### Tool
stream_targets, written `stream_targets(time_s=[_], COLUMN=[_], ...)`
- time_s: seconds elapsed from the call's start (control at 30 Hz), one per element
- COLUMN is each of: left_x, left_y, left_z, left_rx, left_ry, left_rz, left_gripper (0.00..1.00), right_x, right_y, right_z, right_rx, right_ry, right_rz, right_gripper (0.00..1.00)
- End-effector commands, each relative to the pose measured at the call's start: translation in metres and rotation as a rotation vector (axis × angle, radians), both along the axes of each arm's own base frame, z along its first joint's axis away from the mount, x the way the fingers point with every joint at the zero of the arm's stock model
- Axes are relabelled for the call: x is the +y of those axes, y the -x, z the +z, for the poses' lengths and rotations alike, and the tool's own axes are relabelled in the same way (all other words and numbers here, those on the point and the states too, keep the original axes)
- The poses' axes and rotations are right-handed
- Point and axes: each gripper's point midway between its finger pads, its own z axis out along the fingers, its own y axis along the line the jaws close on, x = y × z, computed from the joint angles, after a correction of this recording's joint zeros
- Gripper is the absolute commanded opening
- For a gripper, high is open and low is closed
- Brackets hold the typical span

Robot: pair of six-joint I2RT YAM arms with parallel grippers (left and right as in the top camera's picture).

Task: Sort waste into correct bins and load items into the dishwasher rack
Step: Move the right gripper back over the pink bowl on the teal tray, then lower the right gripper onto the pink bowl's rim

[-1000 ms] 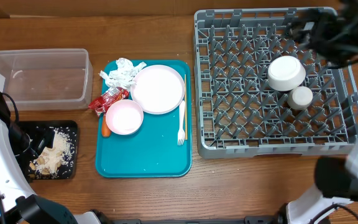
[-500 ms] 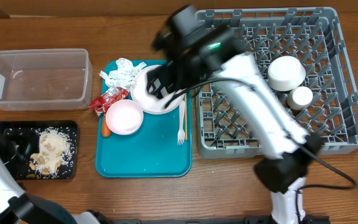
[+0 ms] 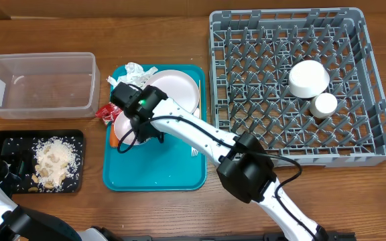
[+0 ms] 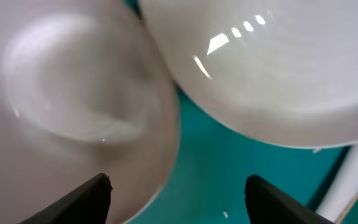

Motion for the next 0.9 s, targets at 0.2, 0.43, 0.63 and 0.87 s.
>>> stream_targets(time_s=[0.2,0.43,0.63,0.87], left_x=[0.001,0.001,0.001,0.001], left_y=[-0.002,-0.002,-0.002,-0.002], left_z=[0.002,0.002,0.002,0.002], left_rx=[-0.007,-0.007,-0.007,-0.008], left_ry=[-0.001,-0.001,-0.002,-0.003], left_rz=[0.005,0.005,0.005,0.006], left_gripper=[1.0,1.0,1.0,1.0], right_x=[-0.011,-0.025,-0.069,-0.098], right_y=[-0.003,0.013,0.01,0.012], right_z=[-0.003,-0.004,0.001,0.055], right_rx=[-0.002,0.064,0.089,0.034], right_ry=[0.016,0.075,0.21,0.258], right_rz=[-0.189,-0.188,-0.231,-0.24], right_gripper=[0.31,0.21,0.15,0.27])
